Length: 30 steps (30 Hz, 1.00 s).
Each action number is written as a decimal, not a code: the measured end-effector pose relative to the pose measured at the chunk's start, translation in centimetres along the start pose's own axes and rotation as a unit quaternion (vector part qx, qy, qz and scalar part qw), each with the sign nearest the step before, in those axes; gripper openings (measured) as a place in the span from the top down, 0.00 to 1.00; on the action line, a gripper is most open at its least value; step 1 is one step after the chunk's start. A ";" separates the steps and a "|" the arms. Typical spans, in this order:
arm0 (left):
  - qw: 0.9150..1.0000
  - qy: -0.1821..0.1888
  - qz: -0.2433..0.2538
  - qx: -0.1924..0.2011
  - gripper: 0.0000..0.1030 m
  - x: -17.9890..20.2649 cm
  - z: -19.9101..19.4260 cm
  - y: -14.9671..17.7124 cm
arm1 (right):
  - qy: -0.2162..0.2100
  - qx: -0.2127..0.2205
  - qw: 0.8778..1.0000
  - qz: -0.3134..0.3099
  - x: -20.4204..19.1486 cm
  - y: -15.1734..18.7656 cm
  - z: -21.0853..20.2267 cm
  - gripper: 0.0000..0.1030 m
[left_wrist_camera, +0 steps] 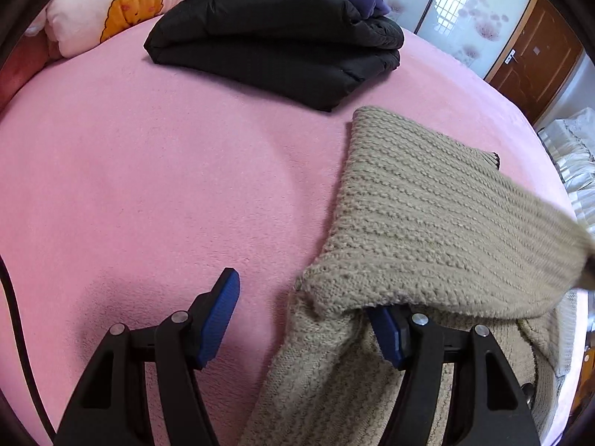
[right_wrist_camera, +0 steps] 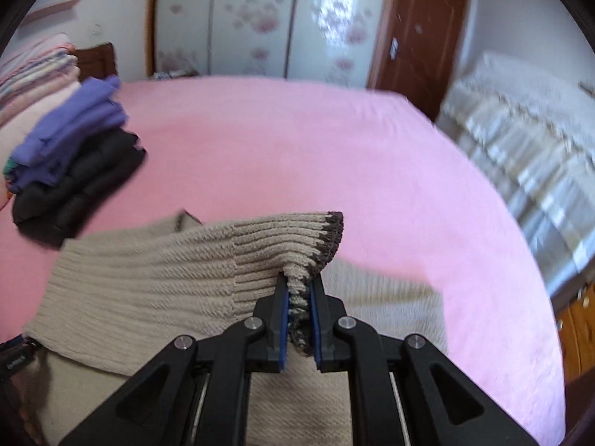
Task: Fold large clothes
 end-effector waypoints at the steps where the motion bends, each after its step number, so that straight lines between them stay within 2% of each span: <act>1: 1.000 -0.001 0.003 -0.002 0.35 0.0 0.0 0.0 | 0.003 -0.017 1.000 0.008 0.8 0.8 1.1 0.91; 6: 1.000 -0.004 0.025 -0.017 0.34 -0.1 0.6 -0.1 | 0.007 -0.078 0.996 0.040 2.1 4.5 5.0 0.86; 7: 0.999 -0.002 0.029 -0.020 0.34 -0.1 0.5 -0.1 | 0.006 -0.086 0.995 0.051 2.3 4.8 5.3 0.82; 10: 0.999 0.004 0.036 -0.019 0.34 0.0 0.2 -0.1 | -0.030 -0.098 0.989 0.104 2.8 5.2 4.6 0.71; 12: 0.999 0.008 0.038 -0.017 0.34 0.1 -0.3 0.2 | -0.054 -0.097 0.985 0.128 3.2 5.1 3.9 0.69; 17: 0.999 0.013 0.040 0.011 0.34 0.6 -3.1 1.1 | -0.081 -0.099 0.981 0.147 4.7 6.1 2.2 0.68; 24: 0.995 0.046 0.050 0.072 0.34 3.1 -6.8 -0.3 | -0.102 -0.117 0.971 0.181 5.4 7.4 3.8 0.68; 27: 0.994 0.054 0.056 0.076 0.34 4.5 -6.8 -1.7 | -0.113 -0.118 0.967 0.196 5.0 7.3 4.5 0.68; 30: 0.994 0.065 0.062 0.063 0.34 6.2 -5.5 -2.6 | -0.121 -0.118 0.965 0.199 4.5 6.9 5.3 0.69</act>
Point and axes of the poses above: each gripper's, at about its wrist camera, not at the fingertips, and z roughly the way its jaws point, x to its right, y to its underside, the point moved 10 cm from there along z, roughly the way its jaws point, and after that the axes turned 8 degrees about z, right-handed, at the moved point
